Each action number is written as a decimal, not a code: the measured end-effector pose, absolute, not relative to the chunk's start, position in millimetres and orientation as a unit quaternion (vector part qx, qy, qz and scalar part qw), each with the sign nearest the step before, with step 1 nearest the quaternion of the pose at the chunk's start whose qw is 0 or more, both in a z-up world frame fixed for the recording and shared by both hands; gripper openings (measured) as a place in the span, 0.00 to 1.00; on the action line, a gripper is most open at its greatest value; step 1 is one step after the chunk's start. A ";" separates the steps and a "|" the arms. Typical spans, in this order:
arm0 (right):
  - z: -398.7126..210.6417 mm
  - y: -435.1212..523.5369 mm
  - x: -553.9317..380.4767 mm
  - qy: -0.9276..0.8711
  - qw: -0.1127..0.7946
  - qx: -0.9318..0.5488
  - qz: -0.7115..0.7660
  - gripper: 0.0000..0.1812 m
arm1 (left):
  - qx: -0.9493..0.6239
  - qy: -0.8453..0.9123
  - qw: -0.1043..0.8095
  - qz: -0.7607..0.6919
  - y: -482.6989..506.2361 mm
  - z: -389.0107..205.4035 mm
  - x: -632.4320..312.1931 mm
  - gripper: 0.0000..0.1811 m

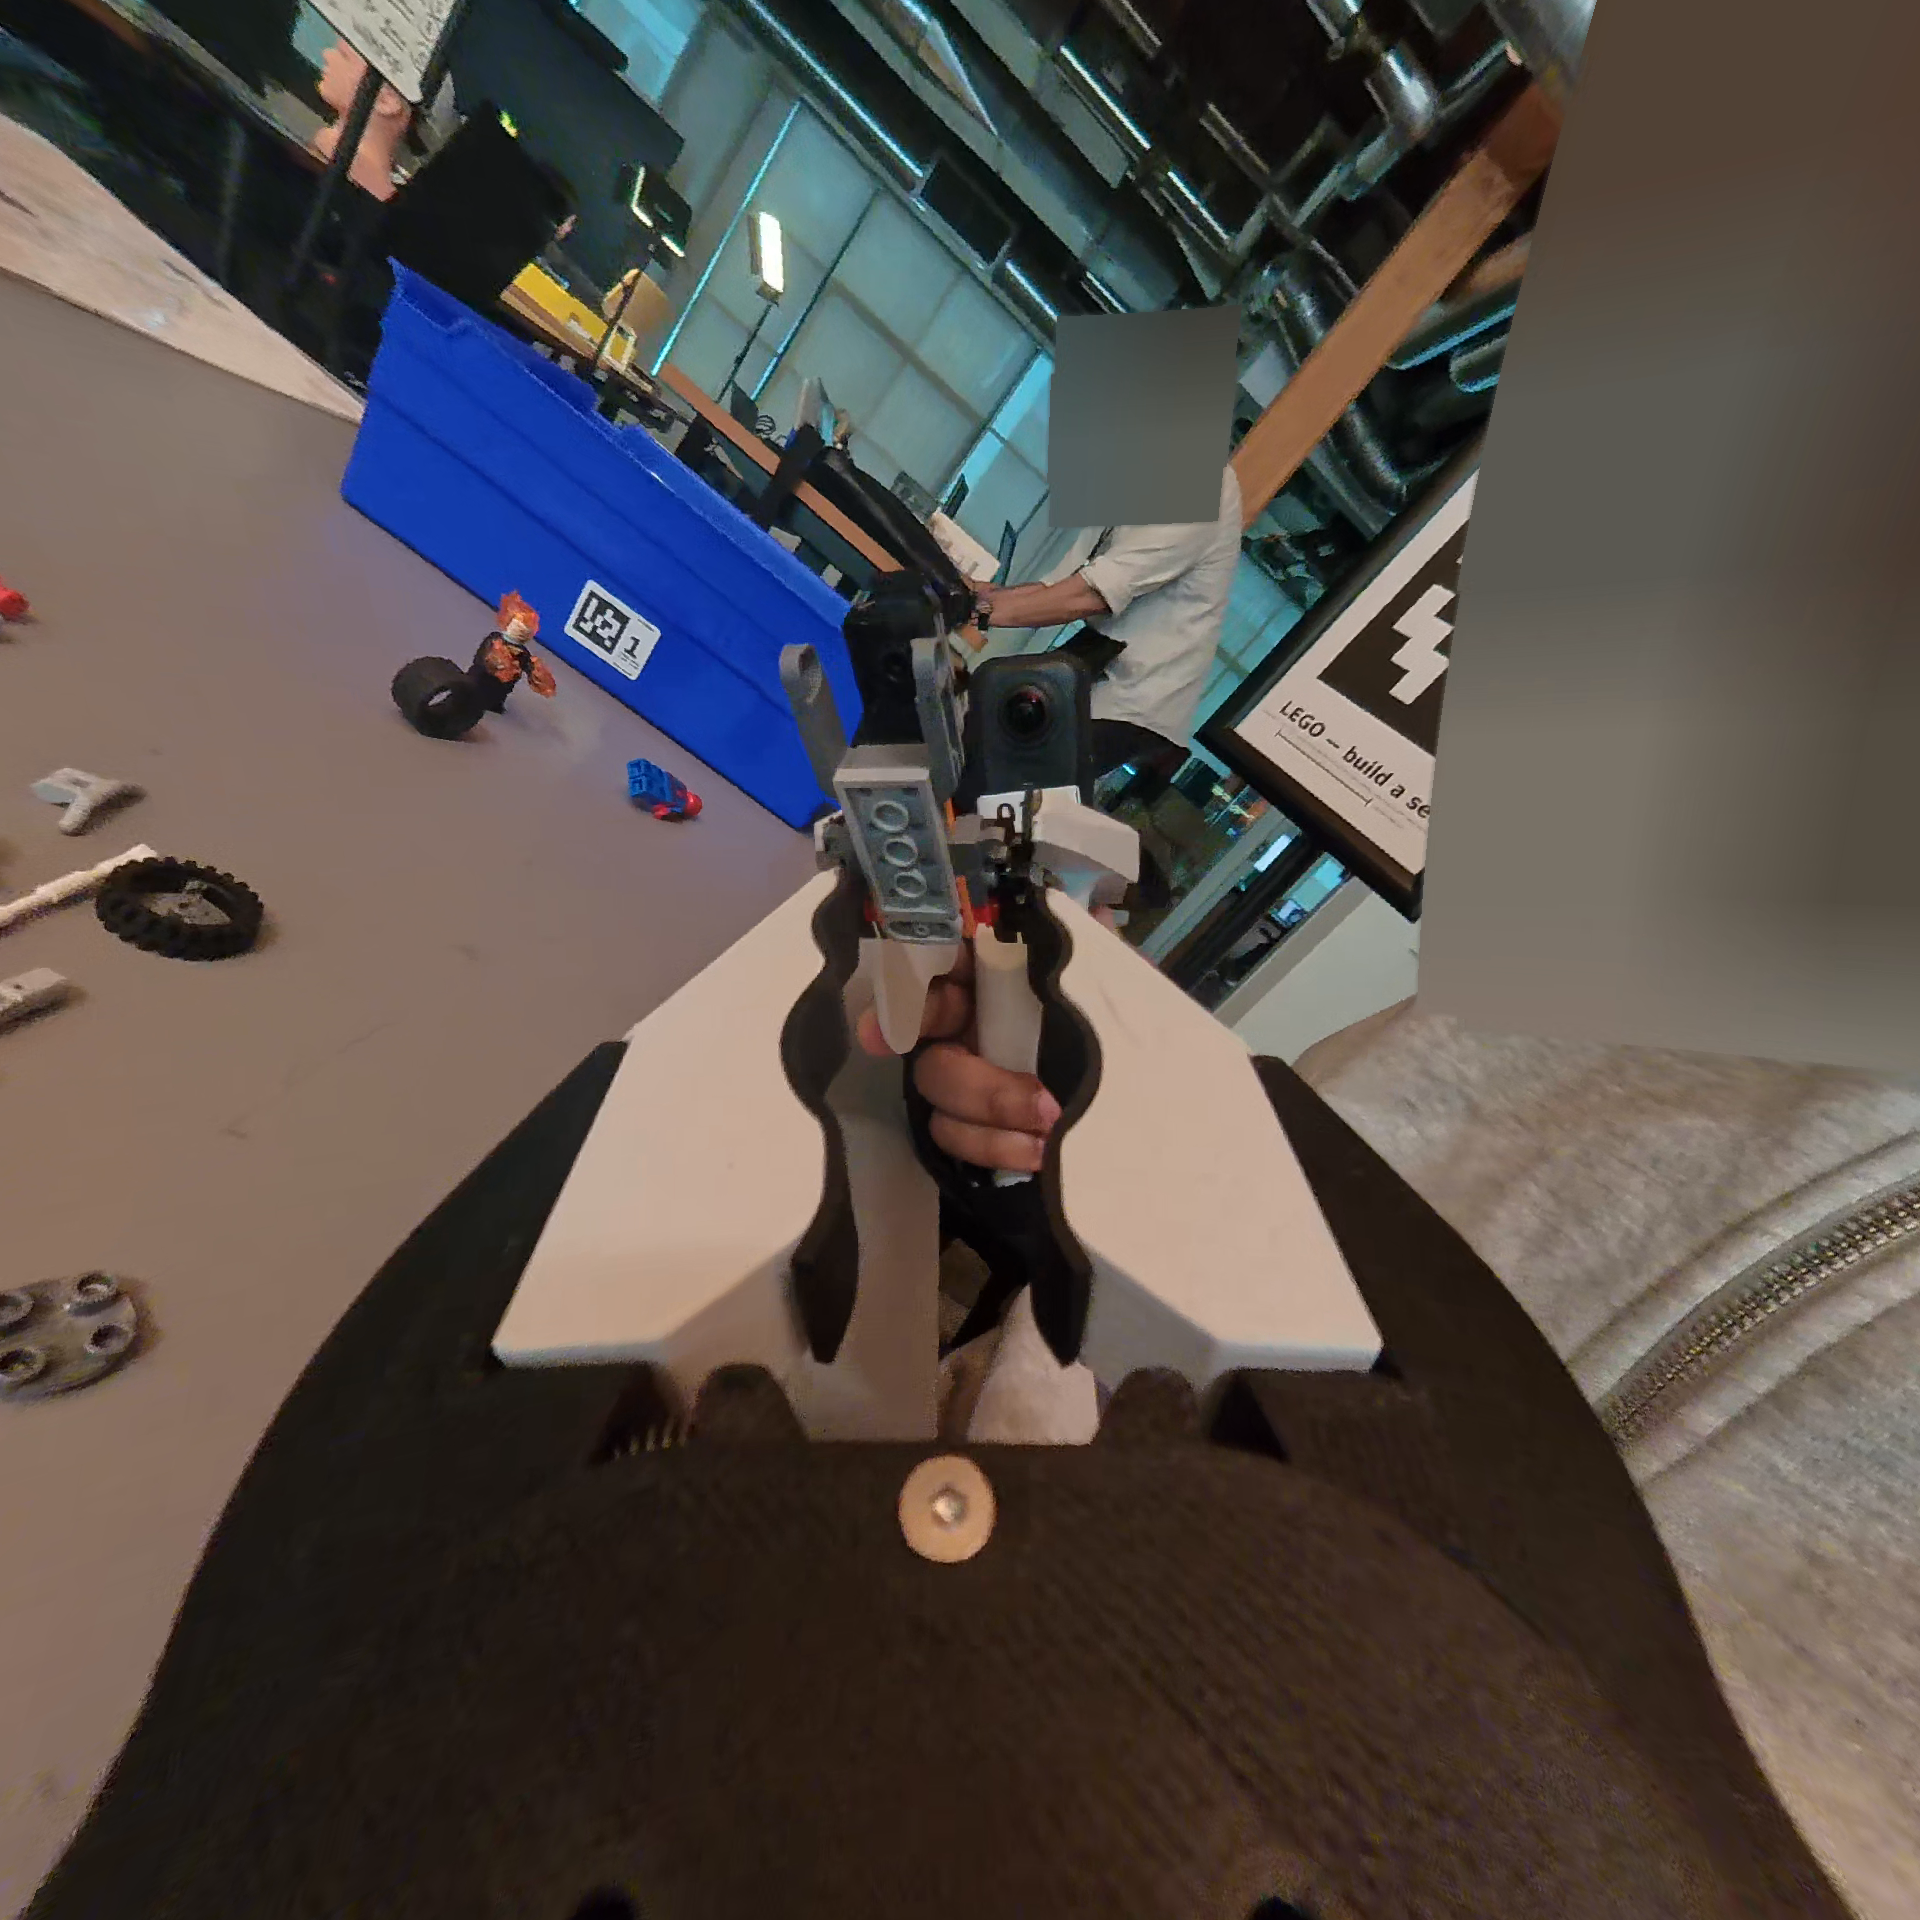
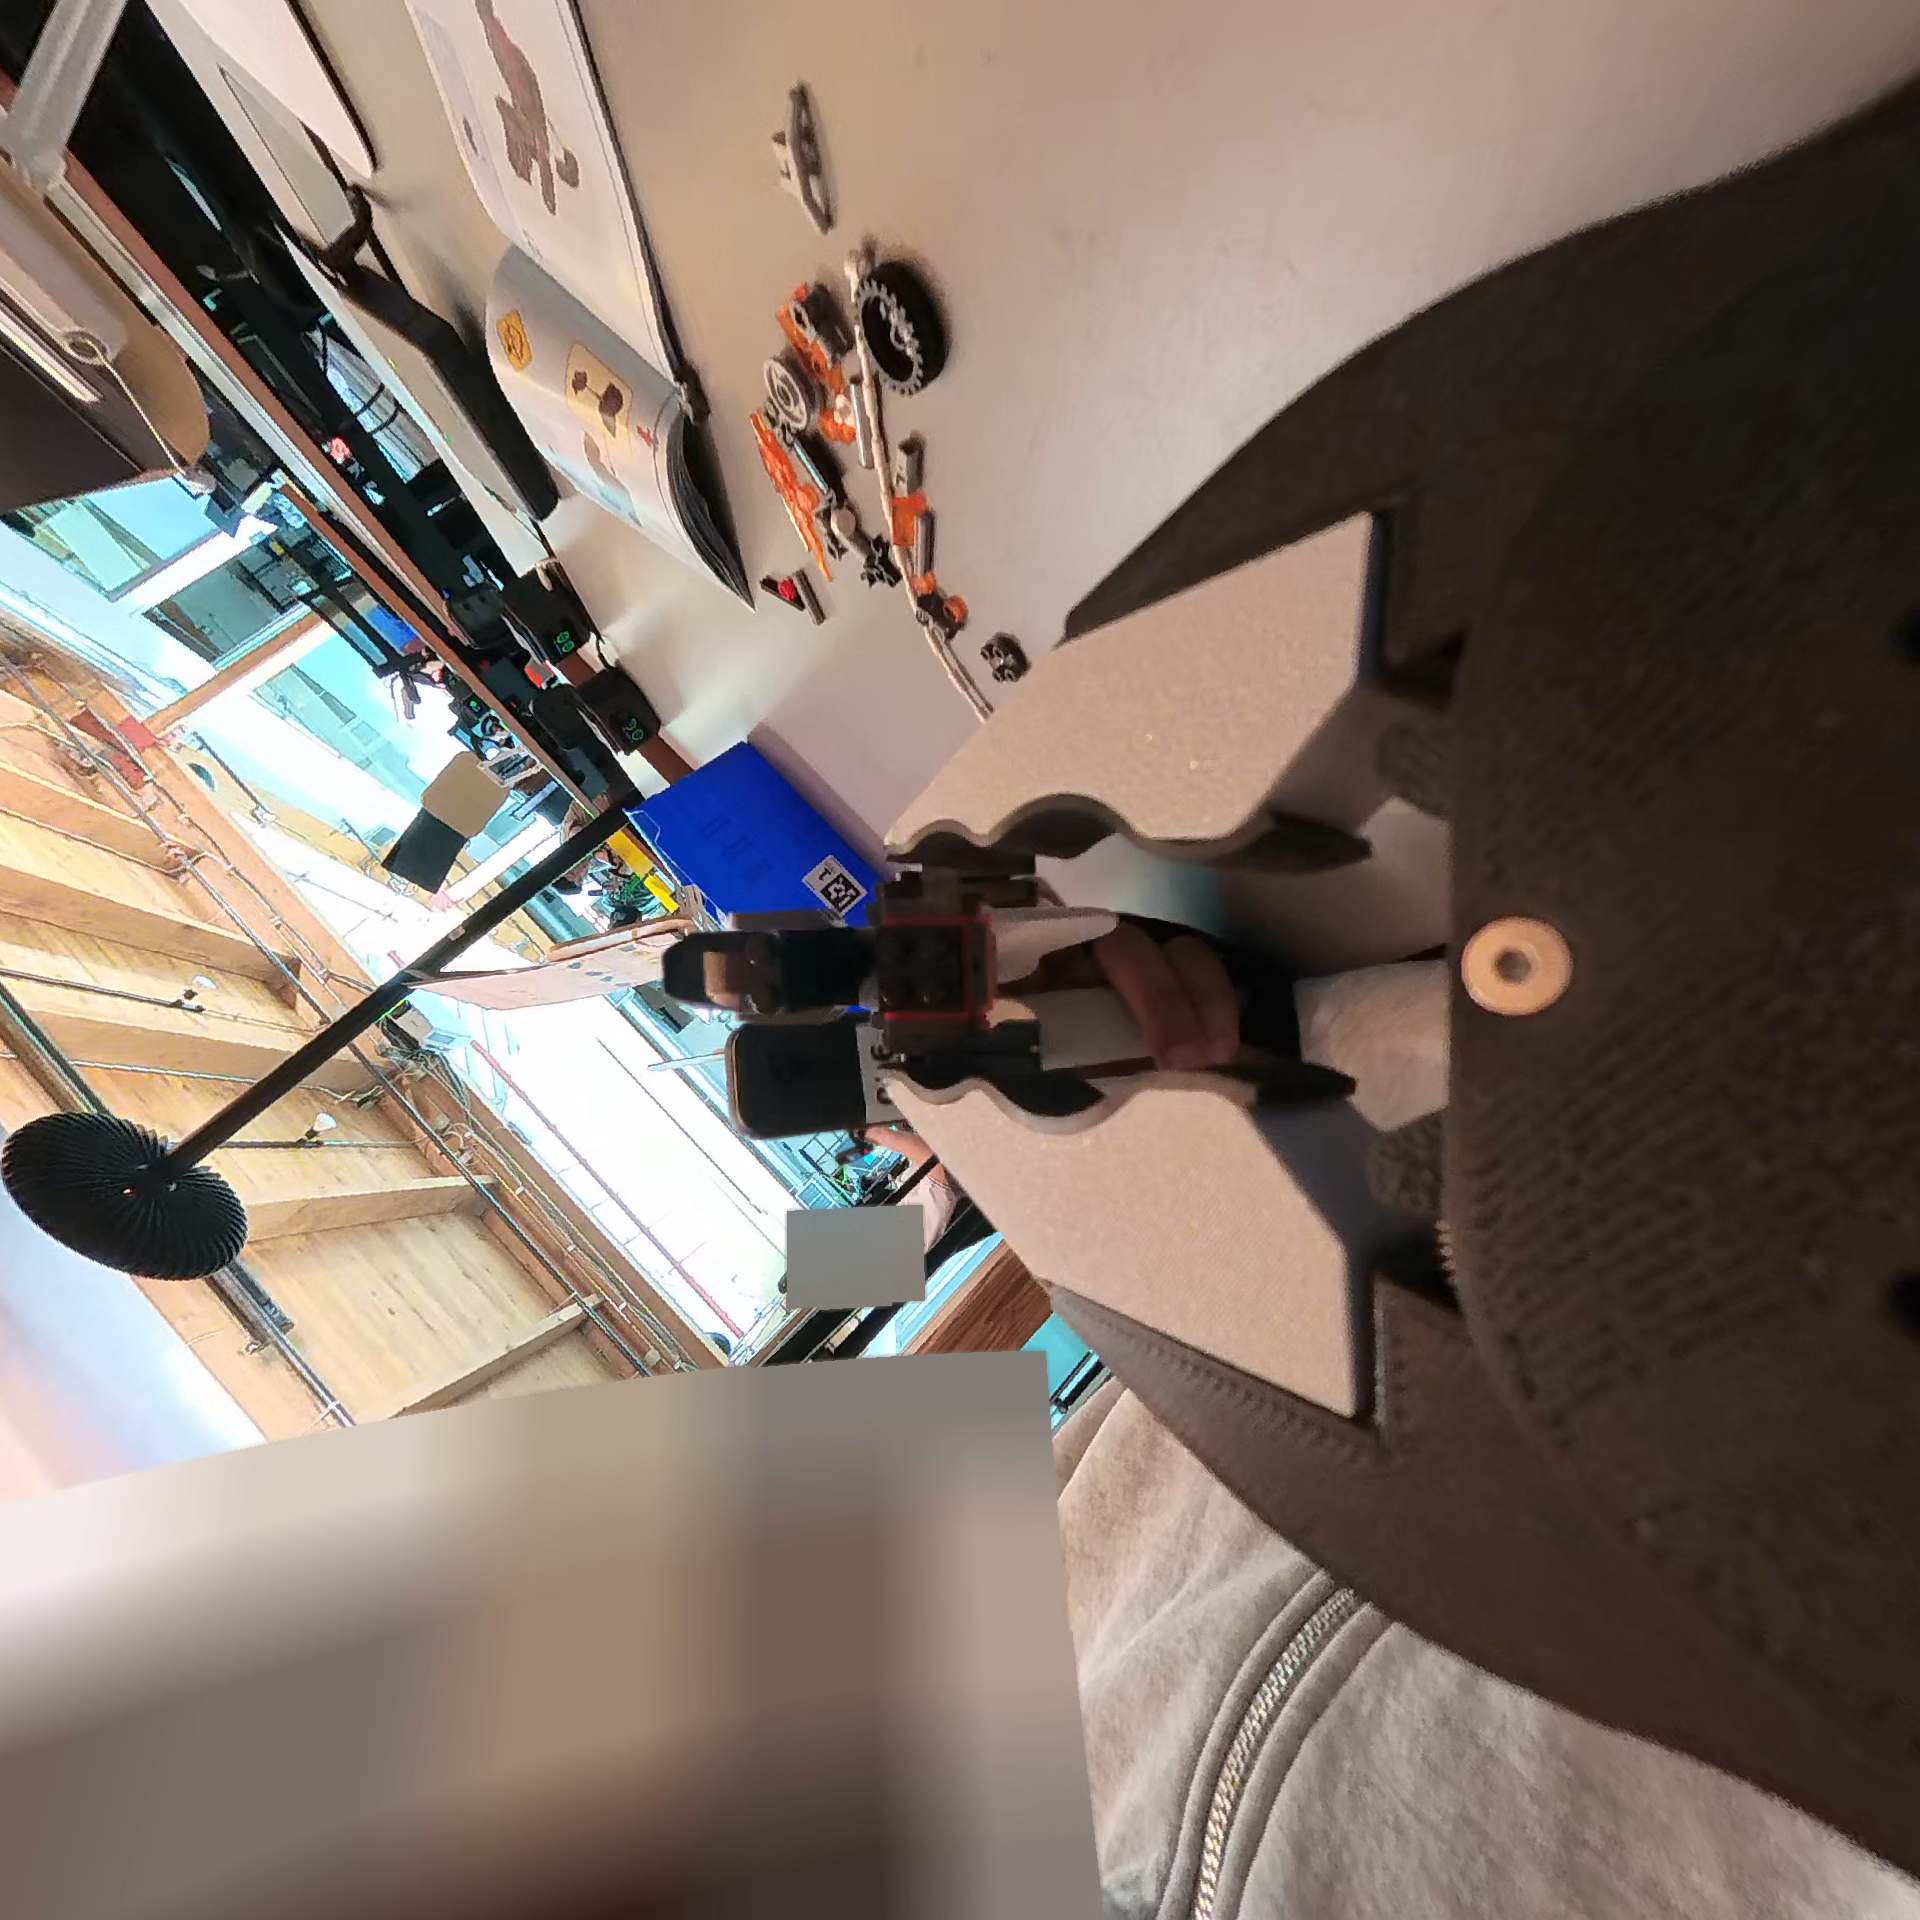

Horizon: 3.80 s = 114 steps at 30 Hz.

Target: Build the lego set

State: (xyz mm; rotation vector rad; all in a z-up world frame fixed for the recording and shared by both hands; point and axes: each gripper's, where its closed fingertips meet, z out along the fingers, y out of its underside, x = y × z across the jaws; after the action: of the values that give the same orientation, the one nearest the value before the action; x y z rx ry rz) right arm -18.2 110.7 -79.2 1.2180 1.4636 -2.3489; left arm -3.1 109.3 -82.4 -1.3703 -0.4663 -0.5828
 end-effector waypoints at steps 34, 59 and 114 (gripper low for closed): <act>-85.0 111.9 -15.6 0.470 0.089 0.422 -0.770 0.19 | -0.648 -0.219 0.691 -0.234 112.5 -88.7 1.0 0.17; -67.0 123.9 -7.0 0.383 0.116 0.381 -0.834 0.20 | -0.633 -0.202 0.711 -0.231 120.9 -67.5 7.7 0.16; -69.5 110.8 0.4 0.459 0.181 0.347 -0.798 0.19 | -0.593 -0.197 0.720 -0.302 114.2 -68.9 8.9 0.18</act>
State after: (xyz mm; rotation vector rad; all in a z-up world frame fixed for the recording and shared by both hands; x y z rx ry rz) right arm 0.4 110.8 -69.5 0.9804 1.2961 -2.2534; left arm 8.9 114.2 -68.9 -1.3113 -0.4366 -0.6685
